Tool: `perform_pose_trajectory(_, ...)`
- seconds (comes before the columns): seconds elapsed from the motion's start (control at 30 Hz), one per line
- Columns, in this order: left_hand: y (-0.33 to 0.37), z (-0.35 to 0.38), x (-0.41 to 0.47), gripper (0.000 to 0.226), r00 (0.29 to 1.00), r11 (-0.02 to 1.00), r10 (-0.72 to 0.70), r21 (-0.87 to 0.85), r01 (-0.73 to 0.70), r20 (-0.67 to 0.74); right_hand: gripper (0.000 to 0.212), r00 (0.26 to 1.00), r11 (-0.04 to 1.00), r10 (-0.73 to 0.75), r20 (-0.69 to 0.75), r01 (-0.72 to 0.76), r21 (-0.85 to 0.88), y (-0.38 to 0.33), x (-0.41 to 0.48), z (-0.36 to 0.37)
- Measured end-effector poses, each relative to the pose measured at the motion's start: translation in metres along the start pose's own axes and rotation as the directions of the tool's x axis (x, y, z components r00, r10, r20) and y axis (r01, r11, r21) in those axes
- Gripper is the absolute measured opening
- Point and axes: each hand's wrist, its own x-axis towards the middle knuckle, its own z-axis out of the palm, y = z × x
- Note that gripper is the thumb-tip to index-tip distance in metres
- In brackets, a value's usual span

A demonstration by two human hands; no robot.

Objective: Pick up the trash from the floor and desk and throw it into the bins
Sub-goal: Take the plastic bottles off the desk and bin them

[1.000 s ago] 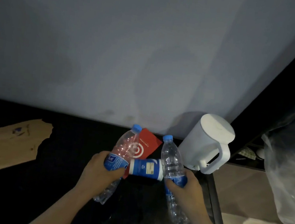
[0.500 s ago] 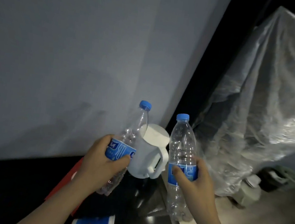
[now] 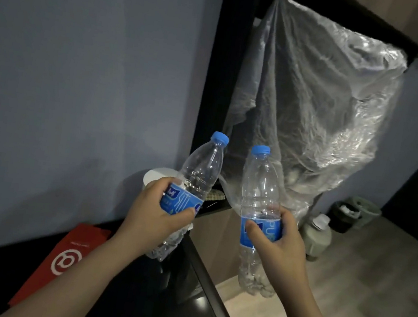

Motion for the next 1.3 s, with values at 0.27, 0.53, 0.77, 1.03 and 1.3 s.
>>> perform_pose_trajectory(0.27, 0.036, 0.034, -0.002, 0.048, 0.992, 0.997, 0.081, -0.011, -0.080, 0.095, 0.034, 0.992, 1.000, -0.011, -0.125, 0.010, -0.009, -0.001, -0.016, -0.045)
perform_pose_trajectory(0.53, 0.061, 0.087, -0.013, 0.055, 0.968, 0.992, 0.129, -0.045, -0.122, 0.216, 0.038, 0.967, 1.000, 0.006, -0.254, -0.009, -0.014, 0.008, -0.041, -0.101)
perform_pose_trajectory(0.77, 0.076, 0.125, -0.021, 0.062, 0.908, 0.983, 0.181, -0.090, -0.159, 0.377, 0.040, 0.903, 0.994, 0.030, -0.429, -0.073, -0.083, 0.007, -0.079, -0.132)
perform_pose_trajectory(1.03, 0.090, 0.174, -0.052, 0.072, 0.790, 0.973, 0.227, -0.166, -0.161, 0.569, 0.045, 0.779, 0.974, 0.099, -0.620, -0.204, -0.101, 0.015, -0.140, -0.167)
perform_pose_trajectory(1.3, 0.139, 0.225, -0.097, 0.062, 0.730, 0.948, 0.317, -0.196, -0.249, 0.605, 0.044, 0.731, 0.968, 0.078, -0.678, -0.217, -0.123, 0.019, -0.180, -0.235)
